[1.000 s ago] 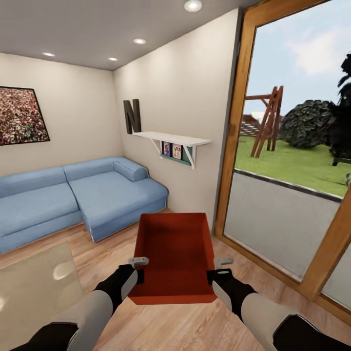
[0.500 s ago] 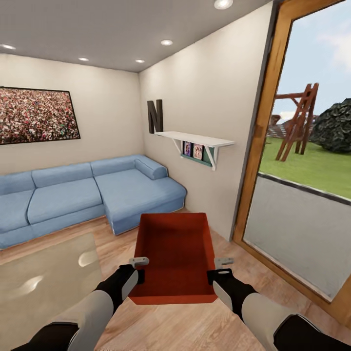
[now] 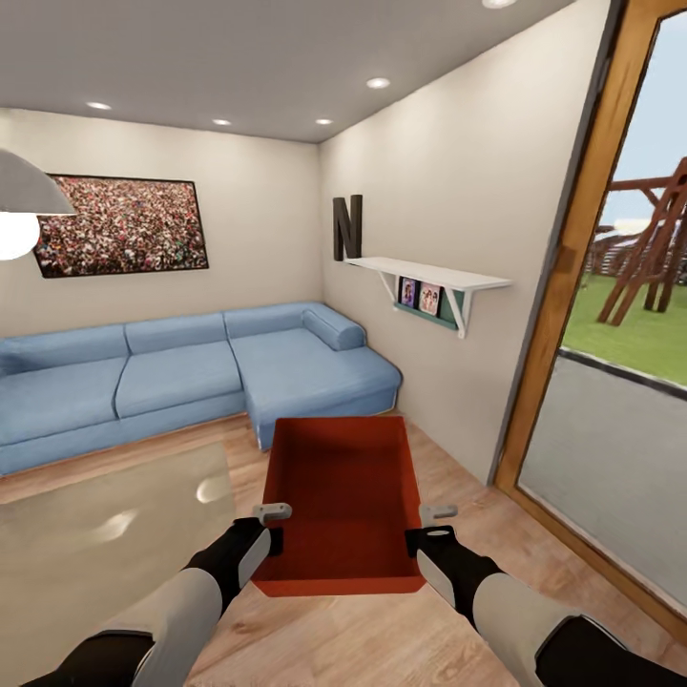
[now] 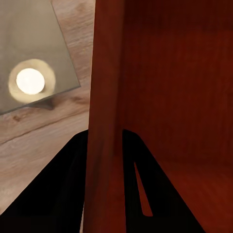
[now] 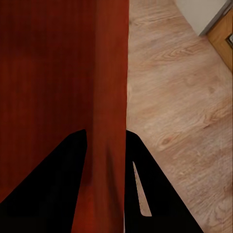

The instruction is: Move the two storage containers from the living room to the garage. In the garage, place one container on the floor and stack the other container on top of it (either order is fine).

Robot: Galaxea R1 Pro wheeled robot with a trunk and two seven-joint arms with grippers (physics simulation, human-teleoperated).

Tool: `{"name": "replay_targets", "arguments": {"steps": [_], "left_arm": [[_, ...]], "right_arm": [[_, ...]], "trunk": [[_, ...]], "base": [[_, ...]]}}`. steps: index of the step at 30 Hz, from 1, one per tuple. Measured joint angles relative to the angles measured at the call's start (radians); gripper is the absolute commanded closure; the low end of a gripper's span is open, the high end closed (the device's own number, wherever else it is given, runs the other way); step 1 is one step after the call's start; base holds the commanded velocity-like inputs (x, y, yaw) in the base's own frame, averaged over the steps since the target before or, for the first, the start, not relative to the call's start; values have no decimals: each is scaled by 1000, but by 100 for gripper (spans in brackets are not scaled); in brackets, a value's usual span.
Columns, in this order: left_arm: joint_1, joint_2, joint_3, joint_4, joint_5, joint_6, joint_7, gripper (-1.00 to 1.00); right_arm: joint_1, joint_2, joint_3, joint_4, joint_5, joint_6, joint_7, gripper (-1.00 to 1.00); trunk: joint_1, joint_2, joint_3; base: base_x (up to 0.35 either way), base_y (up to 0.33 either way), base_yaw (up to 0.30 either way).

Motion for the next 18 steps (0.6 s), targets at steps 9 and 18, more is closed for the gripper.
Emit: {"name": "replay_targets", "arguments": {"steps": [9,18], "left_arm": [[0,0,0,0,0,1,0,100],[0,1,0,0,0,1,-1,100]], "right_arm": [[0,0,0,0,0,1,0,100],[0,1,-2,0,3,1,0,100]], "trunk": [[0,0,0],[0,0,0]], "base": [[0,0,284],[0,0,284]]}}
